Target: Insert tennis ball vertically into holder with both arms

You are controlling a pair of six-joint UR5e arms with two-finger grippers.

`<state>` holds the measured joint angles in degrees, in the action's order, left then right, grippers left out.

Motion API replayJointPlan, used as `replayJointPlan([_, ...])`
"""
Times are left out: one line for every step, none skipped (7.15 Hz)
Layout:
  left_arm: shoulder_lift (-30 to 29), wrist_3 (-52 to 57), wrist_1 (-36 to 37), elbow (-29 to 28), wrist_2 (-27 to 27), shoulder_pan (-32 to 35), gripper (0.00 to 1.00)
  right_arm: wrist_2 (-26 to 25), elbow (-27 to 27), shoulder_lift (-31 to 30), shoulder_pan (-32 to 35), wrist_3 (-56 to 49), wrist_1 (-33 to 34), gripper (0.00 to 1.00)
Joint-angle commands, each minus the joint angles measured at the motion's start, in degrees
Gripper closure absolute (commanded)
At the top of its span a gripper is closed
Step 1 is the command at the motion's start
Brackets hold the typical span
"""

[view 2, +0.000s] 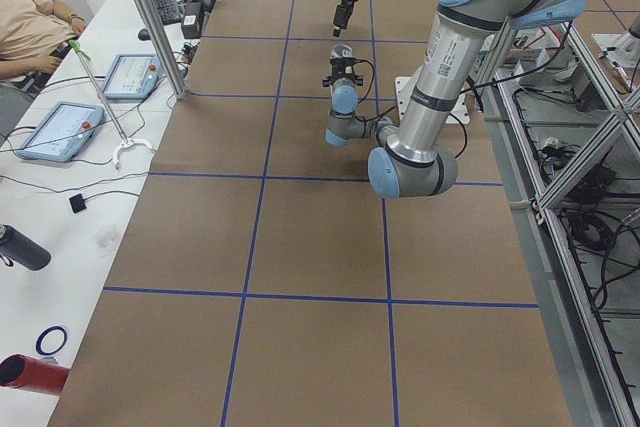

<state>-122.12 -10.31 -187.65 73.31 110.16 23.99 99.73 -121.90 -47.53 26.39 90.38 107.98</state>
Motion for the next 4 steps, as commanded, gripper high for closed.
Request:
replayJointPlan([0.2,0.0,-0.4,0.1,0.5,0.4,0.01,7.9,-1.6,-0.9,9.1,-8.2,3.3,0.01])
replayJointPlan([0.3,0.4,-0.6,0.5,0.8,0.5,0.01,14.5,-1.6,-2.3,16.2,-13.9,3.3,0.01])
replayJointPlan([0.4,0.3,-1.3,0.6,0.9,0.7,0.01,18.9,-1.1,-3.9,21.2,-20.2,3.3,0.01])
replayJointPlan([0.7,0.3,-2.5,0.6,1.2,1.6,0.01,21.4,1.2,-5.4,26.4,-28.1,3.2,0.01])
